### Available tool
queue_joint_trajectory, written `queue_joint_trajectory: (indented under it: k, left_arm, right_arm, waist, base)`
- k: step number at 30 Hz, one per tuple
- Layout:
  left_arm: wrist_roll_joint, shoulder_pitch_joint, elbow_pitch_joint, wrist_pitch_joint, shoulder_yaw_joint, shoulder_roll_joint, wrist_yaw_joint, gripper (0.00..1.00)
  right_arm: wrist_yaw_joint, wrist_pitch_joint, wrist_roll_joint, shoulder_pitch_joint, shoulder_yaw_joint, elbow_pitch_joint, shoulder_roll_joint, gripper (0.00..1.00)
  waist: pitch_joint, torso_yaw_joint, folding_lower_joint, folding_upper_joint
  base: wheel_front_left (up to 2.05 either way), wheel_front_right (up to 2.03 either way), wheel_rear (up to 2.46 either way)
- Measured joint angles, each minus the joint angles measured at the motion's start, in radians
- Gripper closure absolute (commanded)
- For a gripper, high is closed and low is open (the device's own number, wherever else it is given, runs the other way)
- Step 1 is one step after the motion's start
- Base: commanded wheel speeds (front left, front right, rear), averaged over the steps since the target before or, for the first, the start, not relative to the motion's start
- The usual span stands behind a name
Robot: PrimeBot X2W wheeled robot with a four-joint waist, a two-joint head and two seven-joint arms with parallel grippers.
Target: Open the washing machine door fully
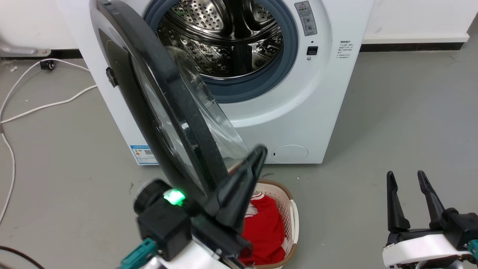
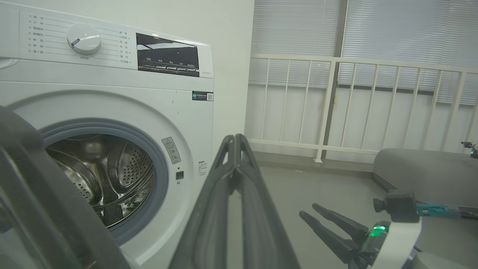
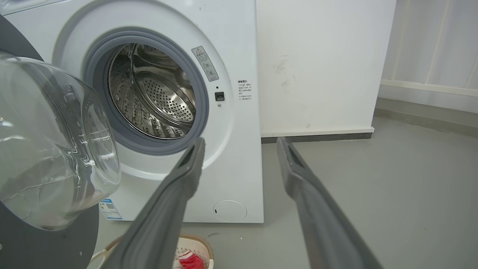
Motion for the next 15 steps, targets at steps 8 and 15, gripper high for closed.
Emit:
queue_joint_trajectory:
  k: [8,15]
  left_arm:
    - [-0.020,0.139,0.071,0.098,-0.038,0.042,0.033,1.00]
    - [0.021,0.156,0.200,0.052,-0.069,0.037,0.041,1.00]
  right_arm:
    - [0.000,0.000,0.002,0.000,0.011,0.006,0.000,0.00]
    - [0.000,0.000,0.008,-0.005,0.029,0.017,0.000,0.00]
  waist:
    - [0.008,0.014,0.0000,0.0000]
    - [0.018,0.003,0.0000,0.0000]
  base:
    - [0.00,0.00,0.00]
    - [0.00,0.00,0.00]
